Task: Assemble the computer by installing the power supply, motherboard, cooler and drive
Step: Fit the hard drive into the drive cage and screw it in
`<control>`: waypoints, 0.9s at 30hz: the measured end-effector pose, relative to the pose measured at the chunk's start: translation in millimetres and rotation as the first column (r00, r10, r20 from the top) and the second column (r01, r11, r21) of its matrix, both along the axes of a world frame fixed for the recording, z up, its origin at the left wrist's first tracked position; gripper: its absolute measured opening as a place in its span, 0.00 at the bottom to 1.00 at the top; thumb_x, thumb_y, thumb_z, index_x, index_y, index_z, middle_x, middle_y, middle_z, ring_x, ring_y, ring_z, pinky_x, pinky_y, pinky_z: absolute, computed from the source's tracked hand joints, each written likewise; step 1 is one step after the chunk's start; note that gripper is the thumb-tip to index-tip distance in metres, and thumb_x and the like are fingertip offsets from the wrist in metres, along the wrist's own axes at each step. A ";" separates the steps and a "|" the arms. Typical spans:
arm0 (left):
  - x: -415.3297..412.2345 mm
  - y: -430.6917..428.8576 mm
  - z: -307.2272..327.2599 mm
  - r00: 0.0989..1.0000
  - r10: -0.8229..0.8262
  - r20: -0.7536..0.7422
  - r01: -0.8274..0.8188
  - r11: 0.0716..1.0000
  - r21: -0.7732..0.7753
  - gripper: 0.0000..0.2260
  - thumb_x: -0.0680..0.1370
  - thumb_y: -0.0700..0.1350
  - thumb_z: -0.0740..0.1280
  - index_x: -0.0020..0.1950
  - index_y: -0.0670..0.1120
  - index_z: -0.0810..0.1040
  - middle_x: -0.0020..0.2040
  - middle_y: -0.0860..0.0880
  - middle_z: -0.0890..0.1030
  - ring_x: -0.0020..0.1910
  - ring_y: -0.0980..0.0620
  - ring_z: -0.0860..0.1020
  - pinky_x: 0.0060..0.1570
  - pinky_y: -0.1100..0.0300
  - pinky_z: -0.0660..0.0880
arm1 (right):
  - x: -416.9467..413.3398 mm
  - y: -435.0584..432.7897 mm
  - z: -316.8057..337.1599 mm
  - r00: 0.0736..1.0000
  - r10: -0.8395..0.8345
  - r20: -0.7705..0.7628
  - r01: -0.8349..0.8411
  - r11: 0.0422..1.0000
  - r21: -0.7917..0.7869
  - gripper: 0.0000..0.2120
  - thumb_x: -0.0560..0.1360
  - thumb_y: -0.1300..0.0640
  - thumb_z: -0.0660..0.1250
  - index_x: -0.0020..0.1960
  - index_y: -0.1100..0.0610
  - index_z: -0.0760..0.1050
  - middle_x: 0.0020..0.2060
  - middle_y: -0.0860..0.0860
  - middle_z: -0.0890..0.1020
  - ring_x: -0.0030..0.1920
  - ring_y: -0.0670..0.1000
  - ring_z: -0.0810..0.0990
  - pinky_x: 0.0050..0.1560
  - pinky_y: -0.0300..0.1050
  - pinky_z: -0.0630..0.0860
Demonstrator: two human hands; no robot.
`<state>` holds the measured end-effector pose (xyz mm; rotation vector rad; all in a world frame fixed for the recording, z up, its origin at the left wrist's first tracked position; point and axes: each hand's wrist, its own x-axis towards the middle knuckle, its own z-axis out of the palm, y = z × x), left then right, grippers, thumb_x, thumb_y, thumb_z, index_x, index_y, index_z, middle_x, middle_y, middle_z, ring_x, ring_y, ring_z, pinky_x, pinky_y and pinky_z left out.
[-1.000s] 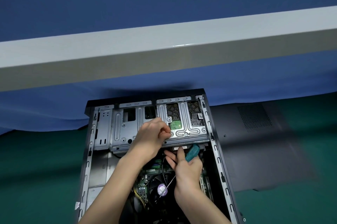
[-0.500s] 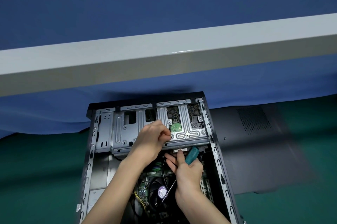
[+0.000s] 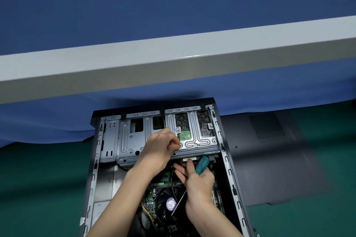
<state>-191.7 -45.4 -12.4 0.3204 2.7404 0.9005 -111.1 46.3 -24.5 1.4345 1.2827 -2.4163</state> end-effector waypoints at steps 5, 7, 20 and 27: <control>0.1 0.6 2.0 0.997 -0.066 -0.036 0.064 0.996 -0.056 0.03 0.78 0.45 0.67 0.48 0.49 0.81 0.42 0.61 0.71 0.47 0.55 0.73 0.48 0.61 0.69 | 10.9 6.9 9.8 0.996 0.089 0.031 -0.092 0.991 0.096 0.04 0.80 0.62 0.62 0.48 0.64 0.73 0.40 0.62 0.82 0.37 0.56 0.85 0.34 0.40 0.81; -0.4 2.6 4.8 0.994 -0.101 -0.048 0.097 0.992 -0.085 0.04 0.78 0.45 0.67 0.49 0.48 0.81 0.43 0.60 0.70 0.48 0.54 0.74 0.48 0.62 0.68 | 15.0 11.0 16.7 0.994 0.113 0.008 -0.113 0.982 0.152 0.05 0.80 0.62 0.62 0.48 0.63 0.72 0.35 0.60 0.82 0.32 0.55 0.84 0.31 0.41 0.80; 0.4 5.8 16.5 0.992 -0.123 -0.025 0.120 0.989 -0.087 0.05 0.78 0.42 0.67 0.49 0.45 0.83 0.46 0.54 0.75 0.48 0.53 0.75 0.50 0.57 0.73 | -29.6 76.5 76.6 0.946 0.053 -0.321 0.143 0.818 0.558 0.19 0.80 0.49 0.61 0.34 0.57 0.73 0.27 0.53 0.77 0.29 0.47 0.73 0.34 0.39 0.70; 10.7 1.3 2.3 0.998 0.066 0.017 -0.067 0.995 0.068 0.01 0.74 0.41 0.72 0.44 0.45 0.84 0.40 0.56 0.76 0.43 0.53 0.76 0.47 0.58 0.75 | -31.1 86.7 68.8 0.882 0.383 -0.273 -0.072 0.683 0.727 0.31 0.73 0.37 0.62 0.34 0.66 0.68 0.25 0.60 0.69 0.28 0.51 0.67 0.30 0.50 0.65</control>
